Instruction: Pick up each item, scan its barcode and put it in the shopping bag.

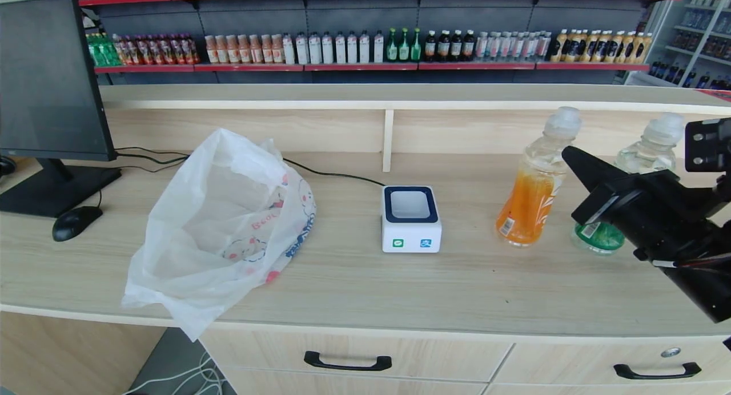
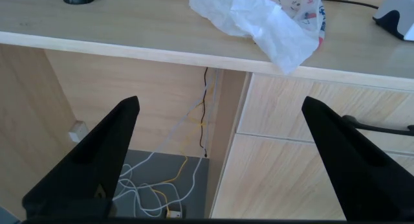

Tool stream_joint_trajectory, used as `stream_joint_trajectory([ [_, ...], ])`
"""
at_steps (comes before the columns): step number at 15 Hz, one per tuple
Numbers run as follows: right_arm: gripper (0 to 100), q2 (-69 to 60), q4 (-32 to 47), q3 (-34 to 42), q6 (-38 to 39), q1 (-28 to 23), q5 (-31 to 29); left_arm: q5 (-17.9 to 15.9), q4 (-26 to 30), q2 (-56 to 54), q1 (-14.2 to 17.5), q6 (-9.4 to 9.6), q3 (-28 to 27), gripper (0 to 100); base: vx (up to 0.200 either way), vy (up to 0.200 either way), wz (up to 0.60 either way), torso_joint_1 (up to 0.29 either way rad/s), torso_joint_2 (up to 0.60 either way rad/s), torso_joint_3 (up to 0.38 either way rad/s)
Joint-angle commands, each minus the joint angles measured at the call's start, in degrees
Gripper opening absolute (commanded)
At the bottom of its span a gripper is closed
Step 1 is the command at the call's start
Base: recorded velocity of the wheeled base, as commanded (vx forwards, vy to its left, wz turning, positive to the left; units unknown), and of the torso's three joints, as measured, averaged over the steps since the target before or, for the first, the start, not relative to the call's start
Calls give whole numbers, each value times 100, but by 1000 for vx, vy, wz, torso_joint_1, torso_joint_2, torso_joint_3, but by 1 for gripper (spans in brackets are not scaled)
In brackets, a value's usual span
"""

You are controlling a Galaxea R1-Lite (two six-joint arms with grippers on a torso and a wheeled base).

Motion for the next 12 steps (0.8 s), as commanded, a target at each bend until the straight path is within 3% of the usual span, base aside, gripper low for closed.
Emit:
stream_joint_trajectory([
  [1, 0, 212, -34, 35, -10, -7, 0, 2, -2, -2, 4, -1, 0, 100, 0, 0, 0, 0, 0, 0],
  [5, 0, 247, -69, 123, -124, -33, -9, 2, -11, -2, 4, -1, 0, 100, 0, 0, 0, 0, 0, 0],
  [6, 100, 212, -69, 167, -107, -25, 0, 2, -11, -2, 4, -1, 0, 100, 0, 0, 0, 0, 0, 0],
  [10, 100, -105, -254, 844, -98, -68, -9, 2, -11, -2, 4, -1, 0, 100, 0, 0, 0, 0, 0, 0],
  [12, 100, 1, -254, 809, -80, -148, 0, -7, -11, -2, 4, -1, 0, 100, 0, 0, 0, 0, 0, 0],
])
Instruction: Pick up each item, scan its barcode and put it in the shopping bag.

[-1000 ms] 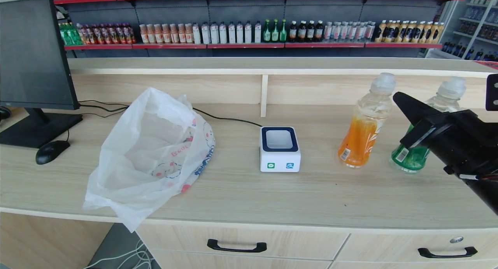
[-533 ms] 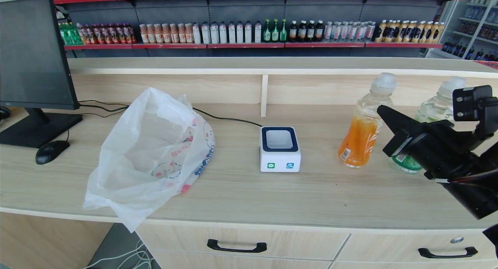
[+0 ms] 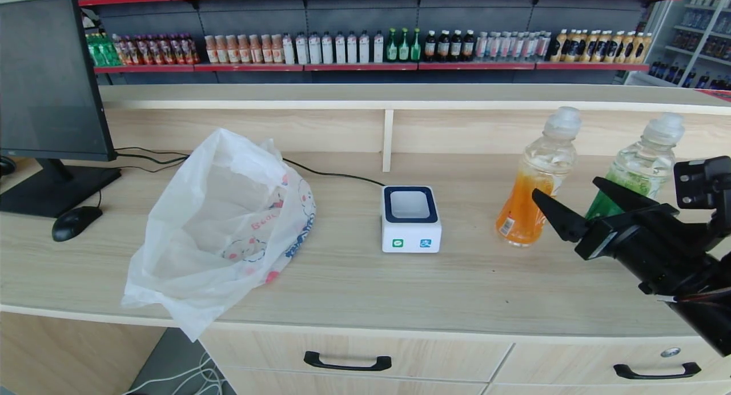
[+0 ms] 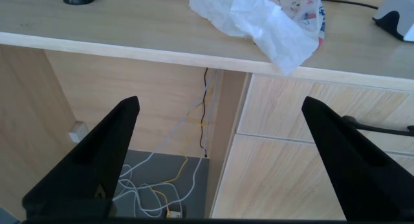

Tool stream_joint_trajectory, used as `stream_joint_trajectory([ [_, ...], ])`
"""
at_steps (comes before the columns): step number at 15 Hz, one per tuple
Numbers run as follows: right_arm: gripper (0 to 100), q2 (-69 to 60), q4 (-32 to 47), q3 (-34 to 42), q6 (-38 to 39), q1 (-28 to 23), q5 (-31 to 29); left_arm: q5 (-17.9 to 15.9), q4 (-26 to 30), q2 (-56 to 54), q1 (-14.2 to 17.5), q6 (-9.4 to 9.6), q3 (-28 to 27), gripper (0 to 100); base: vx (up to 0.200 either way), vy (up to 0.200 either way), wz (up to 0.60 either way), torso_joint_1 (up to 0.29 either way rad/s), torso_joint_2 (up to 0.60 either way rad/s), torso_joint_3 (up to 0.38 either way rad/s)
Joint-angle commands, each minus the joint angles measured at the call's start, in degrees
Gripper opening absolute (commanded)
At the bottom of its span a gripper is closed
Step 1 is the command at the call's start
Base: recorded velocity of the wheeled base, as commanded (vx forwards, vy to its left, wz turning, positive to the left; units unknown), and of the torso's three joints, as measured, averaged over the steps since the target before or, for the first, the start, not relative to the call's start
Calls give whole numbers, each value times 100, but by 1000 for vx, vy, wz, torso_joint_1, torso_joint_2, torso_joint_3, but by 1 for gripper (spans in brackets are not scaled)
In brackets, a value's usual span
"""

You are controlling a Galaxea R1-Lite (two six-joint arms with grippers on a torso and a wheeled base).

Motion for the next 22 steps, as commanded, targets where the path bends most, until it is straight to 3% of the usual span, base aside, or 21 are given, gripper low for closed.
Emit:
stream_joint_trajectory([
  [1, 100, 90, -1, -4, 8, -27, 3, 2, -3, -2, 4, -4, 0, 100, 0, 0, 0, 0, 0, 0],
  [5, 100, 573, 34, -162, 8, -159, -6, 2, -3, -2, -5, -4, 0, 100, 0, 0, 0, 0, 0, 0],
  [9, 100, 925, -1, -224, 254, -607, -50, 2, -12, -2, 4, -4, 0, 100, 0, 0, 0, 0, 0, 0],
  [22, 100, 2129, -10, -1788, 385, -545, -50, 2, -12, -2, 4, -4, 0, 100, 0, 0, 0, 0, 0, 0],
])
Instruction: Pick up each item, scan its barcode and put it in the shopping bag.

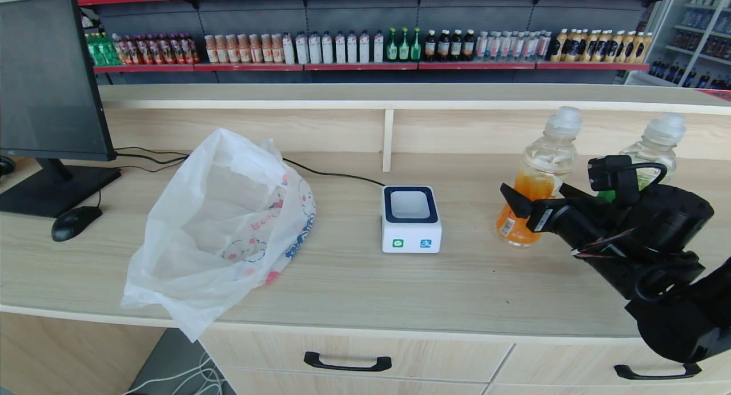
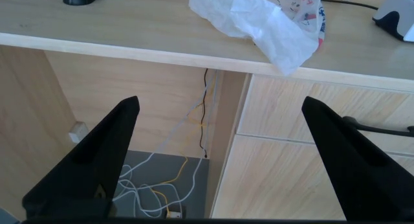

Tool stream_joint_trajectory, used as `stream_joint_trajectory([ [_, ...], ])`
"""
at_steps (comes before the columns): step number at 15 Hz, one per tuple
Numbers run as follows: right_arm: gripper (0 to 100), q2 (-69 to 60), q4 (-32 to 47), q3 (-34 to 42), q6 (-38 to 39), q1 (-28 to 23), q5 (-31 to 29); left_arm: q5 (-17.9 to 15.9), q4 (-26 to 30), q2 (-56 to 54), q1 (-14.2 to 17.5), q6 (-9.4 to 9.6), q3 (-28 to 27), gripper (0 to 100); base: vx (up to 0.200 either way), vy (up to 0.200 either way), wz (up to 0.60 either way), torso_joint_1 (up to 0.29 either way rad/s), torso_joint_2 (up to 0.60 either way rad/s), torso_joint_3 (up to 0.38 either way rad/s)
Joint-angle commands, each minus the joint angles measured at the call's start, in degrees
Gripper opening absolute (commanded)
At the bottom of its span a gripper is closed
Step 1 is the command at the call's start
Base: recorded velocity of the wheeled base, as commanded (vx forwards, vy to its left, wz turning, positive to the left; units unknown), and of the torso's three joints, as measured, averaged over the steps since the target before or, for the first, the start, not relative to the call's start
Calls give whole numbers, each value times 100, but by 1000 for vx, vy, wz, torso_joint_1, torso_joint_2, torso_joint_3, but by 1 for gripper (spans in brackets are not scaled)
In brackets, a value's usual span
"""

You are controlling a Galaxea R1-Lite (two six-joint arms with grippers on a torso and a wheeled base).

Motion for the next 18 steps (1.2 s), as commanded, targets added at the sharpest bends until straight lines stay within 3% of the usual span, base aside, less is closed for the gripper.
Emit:
stream_joint_trajectory([
  [1, 100, 190, -4, -285, -13, -13, -6, 2, -1, -2, 4, -1, 0, 100, 0, 0, 0, 0, 0, 0],
  [13, 100, 348, -83, -461, 66, -13, -15, 2, -1, -2, 4, -1, 0, 100, 0, 0, 0, 0, 0, 0],
  [14, 0, 348, -83, -469, 66, -21, -15, 2, -1, -2, -5, -1, 0, 100, 0, 0, 0, 0, 0, 0],
  [18, 0, 278, -101, -478, 145, -21, -24, 2, -1, -2, 4, -1, 0, 100, 0, 0, 0, 0, 0, 0],
])
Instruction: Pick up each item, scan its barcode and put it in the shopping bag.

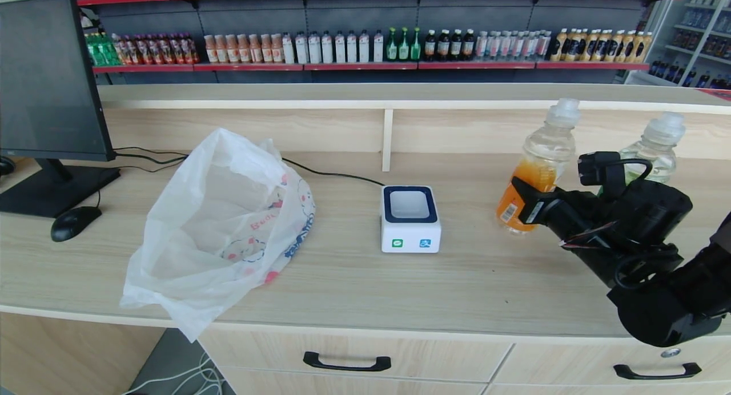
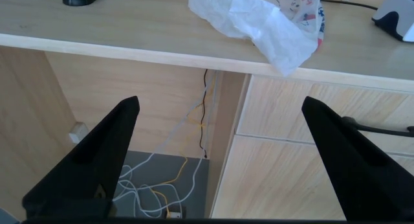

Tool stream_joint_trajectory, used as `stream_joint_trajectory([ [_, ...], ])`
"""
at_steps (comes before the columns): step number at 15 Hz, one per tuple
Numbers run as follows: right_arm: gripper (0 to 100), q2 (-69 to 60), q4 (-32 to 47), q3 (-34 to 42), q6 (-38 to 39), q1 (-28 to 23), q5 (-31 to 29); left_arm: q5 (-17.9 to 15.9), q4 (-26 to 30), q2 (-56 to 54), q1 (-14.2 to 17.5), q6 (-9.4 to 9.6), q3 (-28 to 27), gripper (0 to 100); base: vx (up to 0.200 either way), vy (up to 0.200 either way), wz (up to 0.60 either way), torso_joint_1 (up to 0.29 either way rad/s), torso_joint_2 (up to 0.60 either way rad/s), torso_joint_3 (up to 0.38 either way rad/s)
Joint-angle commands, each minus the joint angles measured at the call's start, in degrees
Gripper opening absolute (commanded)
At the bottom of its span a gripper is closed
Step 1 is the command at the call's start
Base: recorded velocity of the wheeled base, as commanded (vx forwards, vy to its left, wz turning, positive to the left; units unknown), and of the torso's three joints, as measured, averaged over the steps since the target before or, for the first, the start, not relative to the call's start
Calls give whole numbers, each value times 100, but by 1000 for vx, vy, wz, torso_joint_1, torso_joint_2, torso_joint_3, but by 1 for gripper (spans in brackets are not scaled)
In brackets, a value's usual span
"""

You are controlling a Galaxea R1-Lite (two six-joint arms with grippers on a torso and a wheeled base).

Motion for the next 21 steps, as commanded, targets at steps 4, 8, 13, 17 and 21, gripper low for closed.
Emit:
stream_joint_trajectory([
  [4, 0, -160, -30, -19, 46, -10, 1, 4, 9, -2, 4, 8, 0, 100, 0, 0, 0, 0, 0, 0],
  [8, 0, -274, -74, -11, 63, -63, 1, 4, 0, -2, 4, 8, 0, 100, 0, 0, 0, 0, 0, 0],
  [13, 0, -846, -74, 200, 28, 8, 18, 4, 9, -2, 4, -1, 0, 100, 0, 0, 0, 0, 0, 0],
  [17, 0, -1303, -83, 605, 19, 69, 53, 4, 9, -2, 4, -1, 0, 100, 0, 0, 0, 0, 0, 0],
  [21, 0, -1988, -65, 1422, 222, 904, 45, 4, 18, -2, -5, 8, 0, 100, 0, 0, 0, 0, 0, 0],
])
